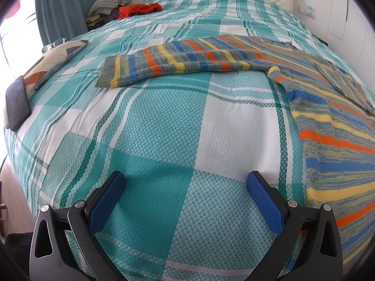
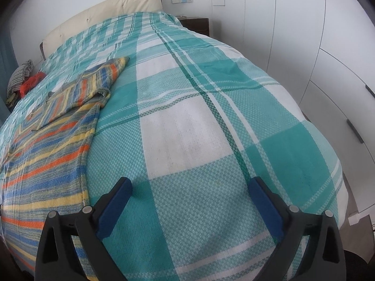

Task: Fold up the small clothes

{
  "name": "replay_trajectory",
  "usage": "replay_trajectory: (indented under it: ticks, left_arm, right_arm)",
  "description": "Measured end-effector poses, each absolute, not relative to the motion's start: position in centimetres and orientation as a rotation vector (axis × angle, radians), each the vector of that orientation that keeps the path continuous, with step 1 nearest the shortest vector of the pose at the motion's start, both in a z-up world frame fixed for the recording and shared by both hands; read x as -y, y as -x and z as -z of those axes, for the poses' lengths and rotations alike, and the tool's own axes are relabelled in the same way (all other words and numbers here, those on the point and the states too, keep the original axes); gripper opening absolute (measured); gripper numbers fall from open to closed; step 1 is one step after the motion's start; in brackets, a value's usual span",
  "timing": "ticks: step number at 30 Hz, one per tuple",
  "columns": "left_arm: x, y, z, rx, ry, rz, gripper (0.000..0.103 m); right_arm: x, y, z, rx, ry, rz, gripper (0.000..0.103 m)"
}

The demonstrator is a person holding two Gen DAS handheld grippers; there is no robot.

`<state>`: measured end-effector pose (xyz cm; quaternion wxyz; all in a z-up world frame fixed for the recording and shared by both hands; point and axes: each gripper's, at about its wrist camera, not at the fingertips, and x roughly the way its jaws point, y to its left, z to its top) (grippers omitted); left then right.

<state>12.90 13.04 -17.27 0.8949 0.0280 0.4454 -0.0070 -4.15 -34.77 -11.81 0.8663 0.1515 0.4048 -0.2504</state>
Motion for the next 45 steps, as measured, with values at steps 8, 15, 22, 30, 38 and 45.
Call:
replay_trajectory:
  ticks: [8, 15, 22, 30, 38, 45]
  left_arm:
    - [-13.0, -12.9, 17.3, -0.924, -0.058, 0.015, 0.103]
    - [-13.0, -12.9, 17.3, -0.924, -0.058, 0.016, 0.103]
    - [-13.0, -12.8, 17.3, -0.923, -0.058, 0.015, 0.103]
    - [-13.1, -12.8, 17.3, -0.923, -0.058, 0.015, 0.103]
    - [-13.0, -12.8, 17.3, -0.922, -0.058, 0.014, 0.103]
    - [-13.1, -12.7, 17.3, -0.922, -0.059, 0.014, 0.103]
  right_arm:
    - [34.6, 4.0, 12.1, -0.854, -0.314, 0.52, 0.103]
    - [34.5, 4.0, 12.2, -0.857, -0.308, 0.522, 0.103]
    - [34.5, 3.8, 12.2, -0.856, -0.305, 0.529, 0.103]
    - [34.0, 4.4, 10.1, -0.756, -0.262, 0.546, 0.103]
    - [32.7, 3.9, 9.7, -0.751, -0.131, 0.563, 0.103]
    - [32.2, 3.7, 9.8, -0.757, -0.084, 0.561, 0.103]
